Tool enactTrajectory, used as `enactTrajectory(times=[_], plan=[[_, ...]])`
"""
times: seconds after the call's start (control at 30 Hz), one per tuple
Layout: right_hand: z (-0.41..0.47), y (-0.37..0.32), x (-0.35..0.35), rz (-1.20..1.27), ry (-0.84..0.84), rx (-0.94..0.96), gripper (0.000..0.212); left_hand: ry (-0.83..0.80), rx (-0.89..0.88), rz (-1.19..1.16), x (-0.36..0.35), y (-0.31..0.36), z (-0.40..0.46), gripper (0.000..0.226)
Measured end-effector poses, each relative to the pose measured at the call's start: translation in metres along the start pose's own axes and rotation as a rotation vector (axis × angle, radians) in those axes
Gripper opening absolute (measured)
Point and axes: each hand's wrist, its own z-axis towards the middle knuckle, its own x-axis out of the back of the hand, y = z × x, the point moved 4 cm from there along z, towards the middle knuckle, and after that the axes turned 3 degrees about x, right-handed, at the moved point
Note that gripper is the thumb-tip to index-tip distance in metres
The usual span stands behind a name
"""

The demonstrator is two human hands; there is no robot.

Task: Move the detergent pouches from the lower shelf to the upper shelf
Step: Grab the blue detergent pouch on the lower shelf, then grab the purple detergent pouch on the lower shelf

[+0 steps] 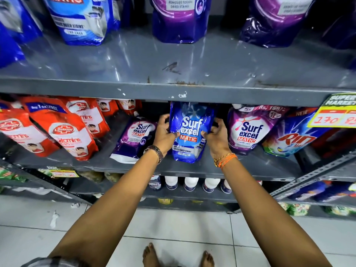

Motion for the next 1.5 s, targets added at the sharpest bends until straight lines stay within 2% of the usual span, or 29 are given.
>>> enactTrajectory(times=[0.17, 0.33, 0.47, 0.6, 0.7, 0.8, 0.9, 1.0, 1.07, 1.13, 1.23, 1.27, 1.4, 1.5], plan=[[0.013, -0.008, 0.001, -0.099, 0.054, 0.112, 0.062, 0.06, -0.102, 0.012, -0.012, 0.009, 0.005, 0.073], [0.008, -0.001, -0.001, -0.171, 0.049, 0.211, 0.071, 0.065, -0.087, -0.008, -0.014, 0.003, 0.008, 0.077], [0.001, 0.001, -0.001, -0.178, 0.043, 0.264, 0.066, 0.051, -0.08, 0.036, -0.011, -0.001, 0.007, 0.081], [-0.006, 0.003, 0.001, -0.18, 0.055, 0.223, 0.066, 0.006, -0.051, 0.082, -0.005, -0.003, 0.006, 0.086], [-0.019, 0.009, 0.005, -0.249, 0.12, 0.187, 0.063, -0.007, -0.081, 0.12, 0.008, 0.006, 0.0, 0.082], [-0.046, 0.021, 0.002, -0.18, 0.268, 0.022, 0.056, 0.059, -0.122, 0.167, 0.047, 0.013, -0.004, 0.073], [-0.081, 0.037, -0.022, -0.252, 0.356, -0.075, 0.039, 0.177, -0.099, 0.307, 0.103, 0.008, 0.002, 0.063], [-0.096, 0.061, -0.075, -0.079, 0.142, -0.2, 0.023, 0.235, 0.107, 0.456, 0.147, 0.0, 0.008, 0.052], [-0.093, 0.067, -0.11, 0.065, 0.017, -0.308, 0.019, 0.219, 0.234, 0.486, 0.167, -0.011, 0.017, 0.05], [-0.078, 0.062, -0.138, 0.111, 0.002, -0.364, 0.023, 0.159, 0.299, 0.478, 0.176, -0.017, 0.024, 0.05], [-0.044, 0.061, -0.167, 0.109, -0.071, -0.477, 0.033, 0.081, 0.36, 0.357, 0.182, -0.03, 0.038, 0.023], [-0.032, 0.062, -0.174, 0.106, -0.077, -0.481, 0.034, 0.063, 0.383, 0.305, 0.185, -0.038, 0.045, 0.022], [0.001, 0.07, -0.2, 0.076, -0.072, -0.433, 0.015, -0.015, 0.397, 0.233, 0.178, -0.026, 0.032, 0.078], [0.021, 0.083, -0.208, 0.059, -0.018, -0.409, 0.01, -0.015, 0.351, 0.244, 0.169, -0.019, 0.023, 0.067]])
